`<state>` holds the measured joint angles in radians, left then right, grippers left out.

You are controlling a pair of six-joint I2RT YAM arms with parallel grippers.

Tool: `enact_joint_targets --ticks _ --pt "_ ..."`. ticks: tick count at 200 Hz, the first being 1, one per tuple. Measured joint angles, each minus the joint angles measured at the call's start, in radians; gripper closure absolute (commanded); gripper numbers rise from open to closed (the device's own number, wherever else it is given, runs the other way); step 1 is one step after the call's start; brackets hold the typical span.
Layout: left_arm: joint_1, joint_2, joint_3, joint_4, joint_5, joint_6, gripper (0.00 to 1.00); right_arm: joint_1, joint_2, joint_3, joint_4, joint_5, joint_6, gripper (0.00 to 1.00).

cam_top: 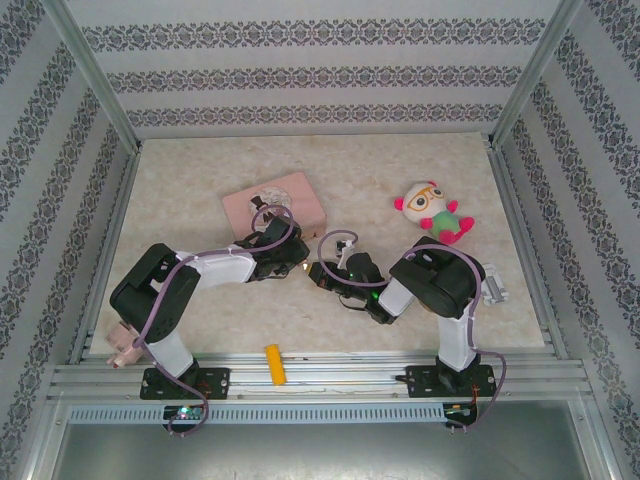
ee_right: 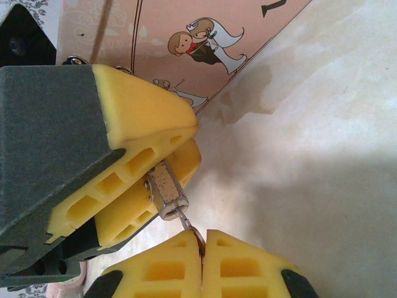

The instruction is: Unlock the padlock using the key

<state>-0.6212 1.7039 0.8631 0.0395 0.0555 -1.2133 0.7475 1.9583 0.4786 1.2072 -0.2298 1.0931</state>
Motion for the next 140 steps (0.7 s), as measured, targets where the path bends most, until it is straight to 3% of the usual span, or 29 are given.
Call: enact_joint_targets --ticks 140 --pt "0.002 0.0 0.0 0.004 0.001 0.0 0.79 -0.012 0.0 0.006 -0.004 -0.024 0.001 1.0"
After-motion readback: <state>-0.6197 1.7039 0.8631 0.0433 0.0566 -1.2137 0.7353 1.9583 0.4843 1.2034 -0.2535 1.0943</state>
